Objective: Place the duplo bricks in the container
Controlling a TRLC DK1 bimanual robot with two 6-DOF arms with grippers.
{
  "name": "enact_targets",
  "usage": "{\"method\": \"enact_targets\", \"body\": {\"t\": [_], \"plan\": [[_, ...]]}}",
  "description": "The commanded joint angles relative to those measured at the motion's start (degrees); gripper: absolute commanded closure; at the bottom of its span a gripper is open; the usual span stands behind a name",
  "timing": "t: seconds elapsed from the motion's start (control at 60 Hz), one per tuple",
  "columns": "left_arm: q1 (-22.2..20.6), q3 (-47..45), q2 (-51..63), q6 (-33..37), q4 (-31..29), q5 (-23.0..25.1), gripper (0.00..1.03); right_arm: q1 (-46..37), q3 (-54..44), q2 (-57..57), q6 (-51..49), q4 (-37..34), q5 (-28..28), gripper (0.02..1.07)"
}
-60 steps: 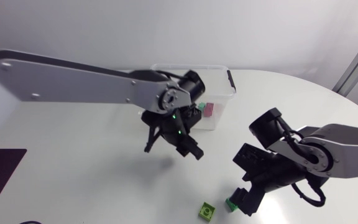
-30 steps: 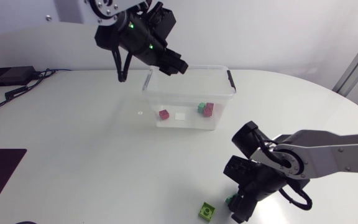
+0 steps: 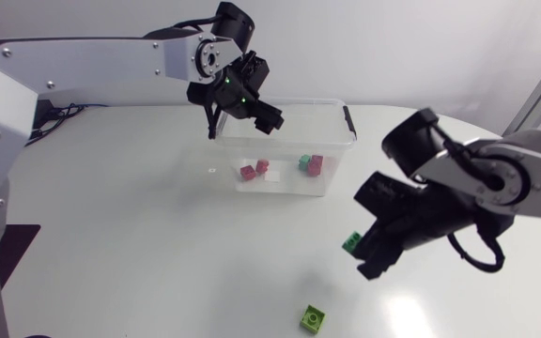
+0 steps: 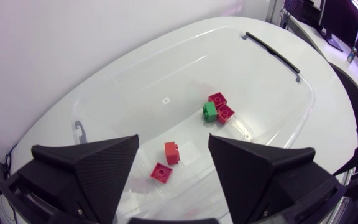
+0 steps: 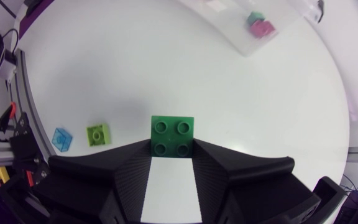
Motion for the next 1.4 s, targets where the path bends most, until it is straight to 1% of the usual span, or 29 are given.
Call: {"method": "enact_targets", "body": {"t": [0.0,0.133,0.333,0.433,0.517,0.65,0.733,0.767,0.783,0.833,0.85,0.867,0.883,0.9,0.933,0.967,0.983,1.1,1.217,1.25,1.3,1.383], "plan": [[-0.25,-3.05,-6.81,2.38,0.44,0.1,0.05,-1.98,5.08,-0.3,0.05,-0.59,0.44,0.75],[-0.86,-12.01,-17.36,7.56,0.62,1.07,0.05,-3.21,10.97,1.19,0.22,1.61,0.26,0.75],[-0.78,-28.54,-32.47,17.84,-0.97,9.95,0.06,-3.83,21.78,8.48,2.42,5.39,0.26,0.75],[-1.13,-36.89,-37.75,23.03,-1.23,11.97,0.06,-4.27,26.7,12.88,3.56,7.33,0.44,0.75],[-0.86,-42.07,-41.0,26.37,-1.23,14.52,0.06,-4.53,30.39,17.01,4.27,8.73,0.96,0.75],[0.1,-49.81,-43.99,32.26,-1.05,19.97,0.06,-4.62,35.75,23.95,4.7,10.93,1.49,0.74],[0.02,-53.85,-44.08,36.74,-0.88,22.08,0.06,-4.53,38.57,28.44,4.88,13.3,3.78,0.73],[-0.34,-55.17,-44.25,38.5,-0.7,22.52,0.06,-4.53,39.97,30.54,4.88,14.0,3.86,0.73],[-0.6,-56.05,-44.25,39.47,-0.53,22.69,0.06,-4.62,40.67,31.34,4.88,14.09,3.86,0.71],[-1.65,-57.81,-44.25,41.22,0.44,23.13,0.06,-4.88,42.7,33.71,4.79,14.27,3.95,0.6],[-2.45,-58.95,-44.25,42.28,1.14,23.31,0.06,-5.06,43.84,35.03,4.7,14.36,4.13,0.5],[-2.97,-59.56,-44.25,42.89,1.58,23.39,0.06,-5.24,44.45,35.82,4.53,14.27,4.13,0.43],[-3.5,-60.09,-44.16,43.51,1.85,23.39,0.06,-5.32,44.81,35.99,4.53,14.27,4.13,0.39],[-4.12,-60.71,-44.08,44.21,2.29,23.39,0.06,-5.5,45.25,36.52,4.35,14.27,4.13,0.28],[-5.35,-61.5,-43.81,45.27,2.81,23.39,0.06,-5.94,45.6,36.79,4.35,14.36,4.13,0.14],[-6.93,-62.11,-43.37,46.14,3.25,23.31,0.06,-6.38,45.51,36.79,4.27,14.36,4.13,0.08],[-7.81,-62.46,-43.02,46.5,3.52,23.39,0.06,-6.82,45.25,36.43,4.27,14.44,4.04,0.07],[-12.9,-63.17,-40.38,49.13,5.1,23.31,0.06,-9.28,39.53,30.72,3.91,16.55,1.67,0.07],[-17.12,-61.85,-36.08,52.82,5.19,22.95,0.06,-12.36,30.22,21.76,2.07,17.34,-2.46,0.07],[-18.27,-61.15,-34.58,54.14,5.01,22.69,0.06,-13.59,26.08,18.06,1.01,17.43,-4.31,0.07],[-20.02,-60.62,-33.09,56.43,4.57,21.55,0.06,-14.82,21.25,13.93,0.05,17.43,-6.16,0.07],[-22.48,-58.77,-30.45,60.12,2.55,19.53,0.06,-16.05,13.6,7.61,-2.15,17.43,-7.39,0.07]]}}
